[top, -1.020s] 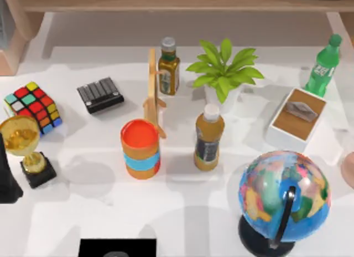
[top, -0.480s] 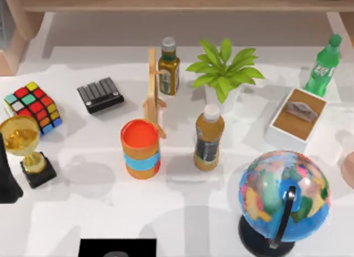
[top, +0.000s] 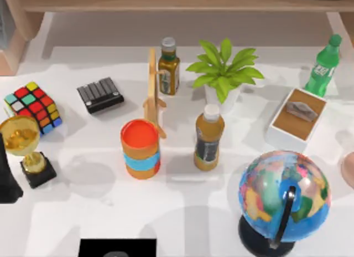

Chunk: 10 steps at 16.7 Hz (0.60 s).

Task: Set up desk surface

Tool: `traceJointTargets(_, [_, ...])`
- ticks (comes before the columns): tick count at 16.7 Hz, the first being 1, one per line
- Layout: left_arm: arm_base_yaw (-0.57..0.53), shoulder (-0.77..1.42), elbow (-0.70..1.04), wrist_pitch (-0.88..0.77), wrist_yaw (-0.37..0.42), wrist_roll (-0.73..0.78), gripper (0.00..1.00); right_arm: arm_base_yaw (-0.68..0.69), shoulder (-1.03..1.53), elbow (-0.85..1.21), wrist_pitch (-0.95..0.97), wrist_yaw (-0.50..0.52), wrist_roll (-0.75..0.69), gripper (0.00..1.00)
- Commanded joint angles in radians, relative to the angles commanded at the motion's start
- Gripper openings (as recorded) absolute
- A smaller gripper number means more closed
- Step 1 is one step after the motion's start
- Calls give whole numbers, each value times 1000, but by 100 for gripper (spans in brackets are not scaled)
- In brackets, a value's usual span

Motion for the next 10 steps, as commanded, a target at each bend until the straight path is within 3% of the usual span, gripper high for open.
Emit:
traceJointTargets(5, [0, 0, 0, 0, 0, 0, 100, 62, -78, -177, 89, -54, 6, 0])
traceJointTargets(10, [0, 0, 0, 0, 0, 0, 100, 62, -87, -191, 103, -59, 4, 0])
